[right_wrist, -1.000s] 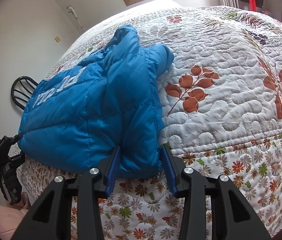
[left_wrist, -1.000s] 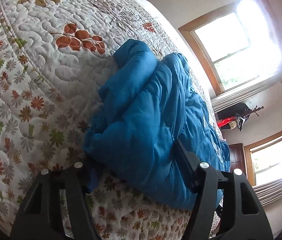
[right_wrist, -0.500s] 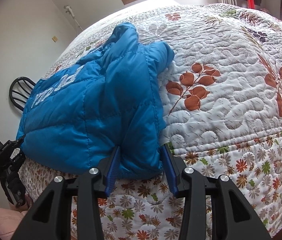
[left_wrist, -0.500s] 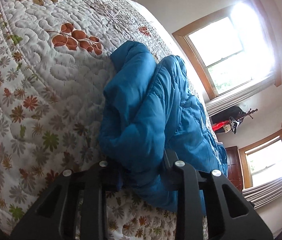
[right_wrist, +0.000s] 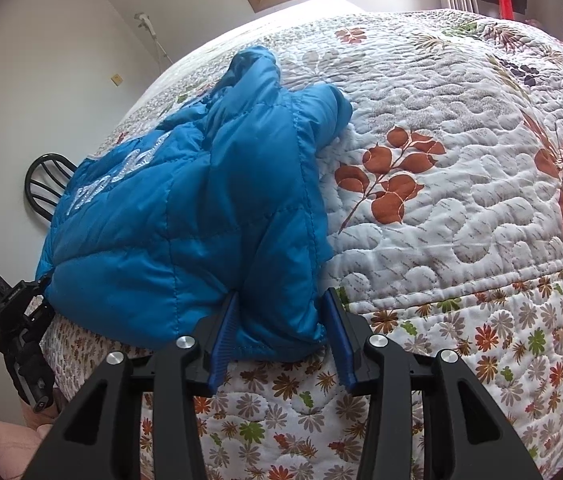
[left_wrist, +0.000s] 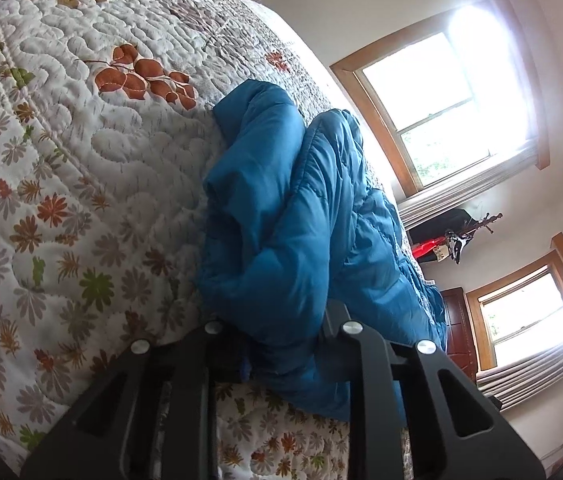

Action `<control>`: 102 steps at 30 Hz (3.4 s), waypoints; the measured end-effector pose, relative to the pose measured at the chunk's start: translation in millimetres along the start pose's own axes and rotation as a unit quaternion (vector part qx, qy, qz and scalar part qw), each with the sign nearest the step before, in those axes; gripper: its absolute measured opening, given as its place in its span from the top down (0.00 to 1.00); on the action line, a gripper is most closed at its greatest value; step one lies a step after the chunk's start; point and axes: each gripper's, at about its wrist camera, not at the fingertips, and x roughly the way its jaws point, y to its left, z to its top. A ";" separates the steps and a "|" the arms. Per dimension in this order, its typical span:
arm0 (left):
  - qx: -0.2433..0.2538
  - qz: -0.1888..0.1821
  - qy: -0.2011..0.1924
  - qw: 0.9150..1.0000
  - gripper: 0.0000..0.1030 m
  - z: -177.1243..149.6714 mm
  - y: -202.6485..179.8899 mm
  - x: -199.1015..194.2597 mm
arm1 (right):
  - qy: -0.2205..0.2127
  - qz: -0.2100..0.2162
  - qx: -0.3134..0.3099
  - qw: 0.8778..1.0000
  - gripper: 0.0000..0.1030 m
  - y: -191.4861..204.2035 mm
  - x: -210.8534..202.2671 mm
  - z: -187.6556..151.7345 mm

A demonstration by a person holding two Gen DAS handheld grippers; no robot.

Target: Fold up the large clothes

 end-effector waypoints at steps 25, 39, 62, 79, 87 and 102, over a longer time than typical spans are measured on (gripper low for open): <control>0.239 0.027 -0.086 0.967 0.80 0.9 -152.3 -31.4 | -0.014 -0.171 0.079 0.982 0.57 -89.8 -58.8 -3.7; 0.448 -0.038 0.020 0.893 0.74 -94.8 -296.7 51.5 | -0.011 -0.209 0.066 0.976 0.57 -80.5 -49.3 -2.9; 0.412 -0.025 0.122 0.903 0.52 -108.1 -269.1 61.2 | -0.026 -0.211 0.036 0.976 0.55 -27.2 -68.9 2.3; 0.393 0.102 0.018 0.914 0.42 -66.7 -255.6 24.9 | -0.072 -0.138 -0.095 0.983 0.38 143.5 -81.4 31.4; 0.388 0.112 0.022 0.915 0.40 -56.7 -247.8 34.7 | -0.046 -0.121 -0.086 0.988 0.29 158.6 -57.5 61.5; 0.371 0.147 0.044 0.916 0.40 -32.8 -224.2 71.3 | 0.056 -0.061 -0.047 0.995 0.40 140.5 31.3 106.4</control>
